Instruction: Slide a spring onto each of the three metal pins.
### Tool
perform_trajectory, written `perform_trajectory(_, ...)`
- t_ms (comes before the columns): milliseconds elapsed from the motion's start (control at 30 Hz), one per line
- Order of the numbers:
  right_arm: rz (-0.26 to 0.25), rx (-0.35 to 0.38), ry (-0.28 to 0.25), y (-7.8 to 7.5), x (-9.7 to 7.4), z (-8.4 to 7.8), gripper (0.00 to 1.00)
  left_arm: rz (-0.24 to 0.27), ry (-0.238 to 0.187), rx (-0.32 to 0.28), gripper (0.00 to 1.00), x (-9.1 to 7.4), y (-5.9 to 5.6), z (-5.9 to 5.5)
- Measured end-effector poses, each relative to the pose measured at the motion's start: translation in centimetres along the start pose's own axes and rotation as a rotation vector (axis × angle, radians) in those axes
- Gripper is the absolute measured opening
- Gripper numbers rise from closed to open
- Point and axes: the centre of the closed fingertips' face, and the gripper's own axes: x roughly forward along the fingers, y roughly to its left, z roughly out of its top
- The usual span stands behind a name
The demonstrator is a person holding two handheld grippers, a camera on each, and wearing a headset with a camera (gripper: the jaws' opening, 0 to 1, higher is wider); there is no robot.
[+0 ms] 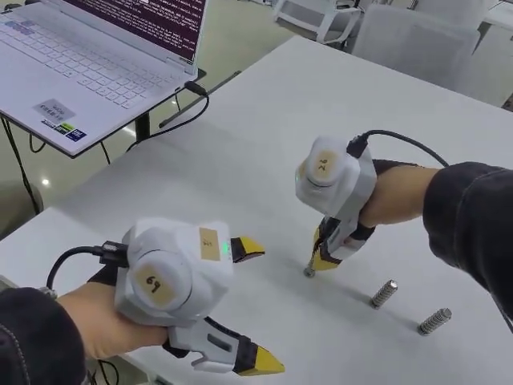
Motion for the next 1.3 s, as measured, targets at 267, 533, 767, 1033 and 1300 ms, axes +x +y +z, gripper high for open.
perform_trajectory(267,-0.006,0.002,-0.001,0.1,0.7,0.0,0.09,-0.001,0.001,0.000,0.75,0.0,0.0,0.1)
perform_trajectory(533,-0.015,0.009,-0.009,0.2,1.1,-0.2,0.10,0.000,0.003,-0.003,0.75,-0.2,0.0,0.0)
perform_trajectory(767,-0.024,0.022,-0.031,0.4,0.9,-0.2,0.16,-0.004,0.007,-0.003,0.74,-0.1,-0.2,0.0)
perform_trajectory(1033,-0.045,0.051,-0.065,0.3,-0.1,-0.5,0.20,-0.009,0.012,-0.001,0.74,-0.1,-0.2,0.1)
perform_trajectory(1300,-0.081,0.122,-0.131,0.2,-2.0,-1.4,0.25,-0.013,0.013,0.009,0.74,0.1,0.2,0.7)
